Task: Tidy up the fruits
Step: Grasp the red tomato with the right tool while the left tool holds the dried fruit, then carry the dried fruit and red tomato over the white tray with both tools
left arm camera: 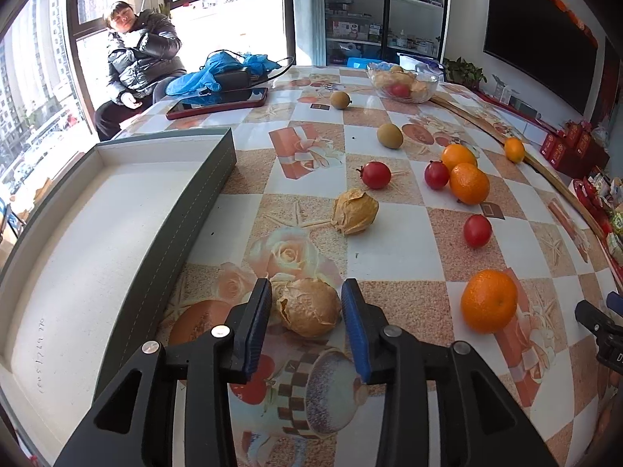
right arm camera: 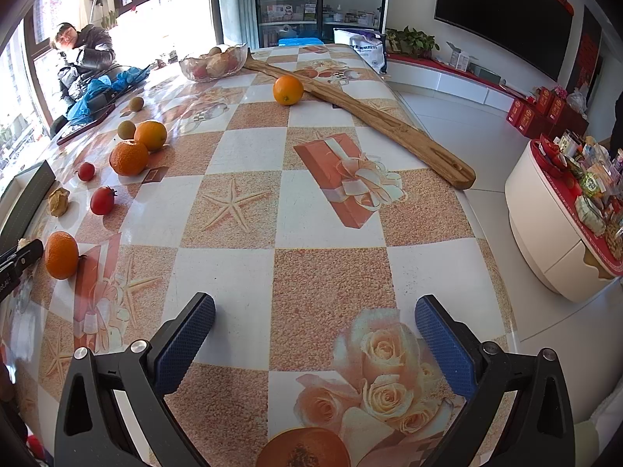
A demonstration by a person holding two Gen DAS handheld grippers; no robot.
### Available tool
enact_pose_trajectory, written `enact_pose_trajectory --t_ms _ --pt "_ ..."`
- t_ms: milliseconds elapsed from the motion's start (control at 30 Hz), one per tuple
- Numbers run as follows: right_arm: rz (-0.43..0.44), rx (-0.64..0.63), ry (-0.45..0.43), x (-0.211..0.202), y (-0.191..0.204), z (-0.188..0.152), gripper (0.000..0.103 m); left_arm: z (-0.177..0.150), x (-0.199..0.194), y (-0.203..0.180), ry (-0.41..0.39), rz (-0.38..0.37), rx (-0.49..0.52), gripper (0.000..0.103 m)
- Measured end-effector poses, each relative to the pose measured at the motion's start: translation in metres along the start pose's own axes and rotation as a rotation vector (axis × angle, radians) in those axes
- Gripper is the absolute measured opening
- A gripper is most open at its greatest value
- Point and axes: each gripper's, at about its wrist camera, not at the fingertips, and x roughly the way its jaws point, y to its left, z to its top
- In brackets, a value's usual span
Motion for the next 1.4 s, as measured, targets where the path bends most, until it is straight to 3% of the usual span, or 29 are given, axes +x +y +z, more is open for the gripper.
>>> enact_pose_trajectory --t_ms 267,400,600,800,967,1000,1067,1100,1133,1167,1200,1400 --pt "-0.007 0.008 0.01 0.0 0.0 0.0 0.103 -0.001 0.0 0.001 -0.002 -0.009 -0.006 0.042" --pt "-0.015 0.029 0.08 0.005 0.008 0.006 0.103 -0.001 0.0 0.001 -0.003 -0.008 -0.005 0.042" --pt "0.066 -0.023 0.19 0.02 0.049 0.032 0.103 -0.001 0.0 0.001 -0.002 -0.01 -0.006 0.042" --pt "0.186 -0.021 0.202 0.034 0.093 0.06 0.103 -0.002 -0.001 0.001 -0.003 -0.008 -0.004 0.042" --pt "0.191 -0.083 0.189 0.044 0.13 0.072 0.101 -0.003 -0.001 0.001 -0.004 -0.006 -0.003 0.042" --pt "0.179 -0.1 0.18 0.046 0.135 0.073 0.098 -0.003 -0.001 0.001 -0.003 -0.007 -0.004 0.042" --pt "0.134 -0.154 0.154 0.046 0.146 0.073 0.075 -0.003 -0.001 0.001 -0.003 -0.007 -0.004 0.042" --pt "0.122 -0.179 0.139 0.045 0.15 0.073 0.069 -0.003 -0.001 0.001 -0.003 -0.008 -0.005 0.042" --pt "0.132 -0.189 0.132 0.043 0.151 0.072 0.055 -0.003 -0.001 0.001 -0.003 -0.008 -0.005 0.042" --pt "0.132 -0.194 0.127 0.041 0.152 0.072 0.032 -0.003 -0.001 0.0 -0.003 -0.008 -0.005 0.042" --pt "0.132 -0.193 0.125 0.039 0.151 0.071 0.023 -0.003 -0.001 0.001 -0.004 -0.008 -0.004 0.042" --pt "0.157 -0.1 0.105 0.028 0.109 0.058 0.024 -0.003 -0.001 0.0 -0.003 -0.006 -0.003 0.042"
